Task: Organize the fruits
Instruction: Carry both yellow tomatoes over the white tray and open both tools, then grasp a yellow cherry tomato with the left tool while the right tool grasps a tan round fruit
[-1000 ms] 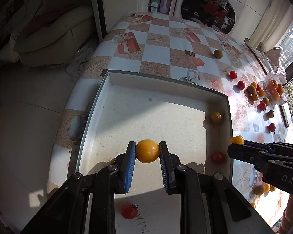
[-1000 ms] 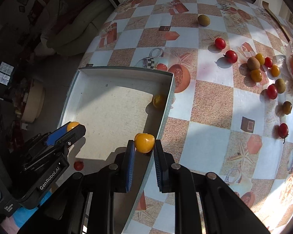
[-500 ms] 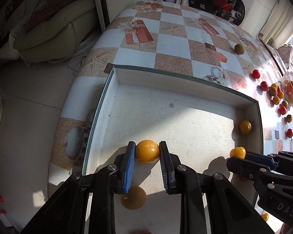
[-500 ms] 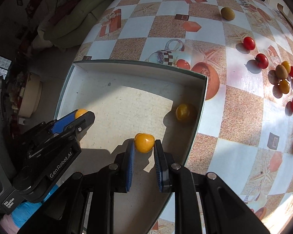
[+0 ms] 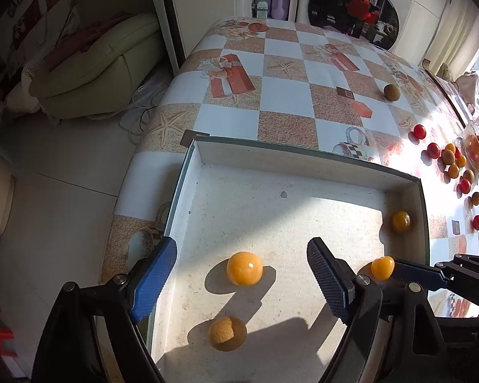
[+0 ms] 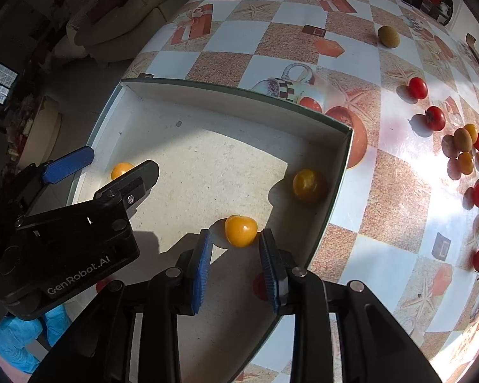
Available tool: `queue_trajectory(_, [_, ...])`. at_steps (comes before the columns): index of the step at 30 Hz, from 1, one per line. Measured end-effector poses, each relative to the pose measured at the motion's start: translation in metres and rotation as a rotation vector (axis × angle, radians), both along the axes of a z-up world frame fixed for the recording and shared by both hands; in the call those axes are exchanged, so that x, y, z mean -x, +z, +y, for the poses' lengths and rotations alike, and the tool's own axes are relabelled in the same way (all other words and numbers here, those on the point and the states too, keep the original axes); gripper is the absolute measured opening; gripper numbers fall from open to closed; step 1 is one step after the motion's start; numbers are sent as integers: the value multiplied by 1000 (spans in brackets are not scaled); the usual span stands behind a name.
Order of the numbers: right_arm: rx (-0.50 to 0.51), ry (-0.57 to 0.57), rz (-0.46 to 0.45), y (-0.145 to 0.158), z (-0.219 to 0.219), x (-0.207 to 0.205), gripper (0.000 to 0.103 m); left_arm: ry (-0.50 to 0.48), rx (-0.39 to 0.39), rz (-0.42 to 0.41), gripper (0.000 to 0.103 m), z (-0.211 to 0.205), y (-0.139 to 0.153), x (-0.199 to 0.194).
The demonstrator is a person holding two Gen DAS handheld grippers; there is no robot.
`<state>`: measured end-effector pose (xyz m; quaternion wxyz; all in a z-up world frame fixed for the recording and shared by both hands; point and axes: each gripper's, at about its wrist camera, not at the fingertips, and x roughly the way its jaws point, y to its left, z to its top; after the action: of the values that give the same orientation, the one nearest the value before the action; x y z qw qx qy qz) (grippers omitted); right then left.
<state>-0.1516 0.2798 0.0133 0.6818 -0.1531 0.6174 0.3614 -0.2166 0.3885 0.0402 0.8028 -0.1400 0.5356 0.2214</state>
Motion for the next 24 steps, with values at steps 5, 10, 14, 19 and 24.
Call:
queue_trajectory(5, [-62, 24, -30, 21, -7, 11, 76, -3, -45, -14, 85, -4, 19, 4])
queue_trajectory(10, [-92, -15, -52, 44, -43, 11, 78, -33, -45, -19, 85, -21, 33, 8])
queue_trajectory(14, [-60, -96, -57, 49, -86, 6, 78, -99, -37, -15, 85, -51, 41, 8])
queue_trajectory(19, [9, -229, -59, 50, -162, 0, 78, -209, -4, -5, 85, -106, 48, 8])
queue_trajectory(24, [75, -344, -45, 45, -235, 6, 78, -339, 51, 7, 85, -168, 51, 12])
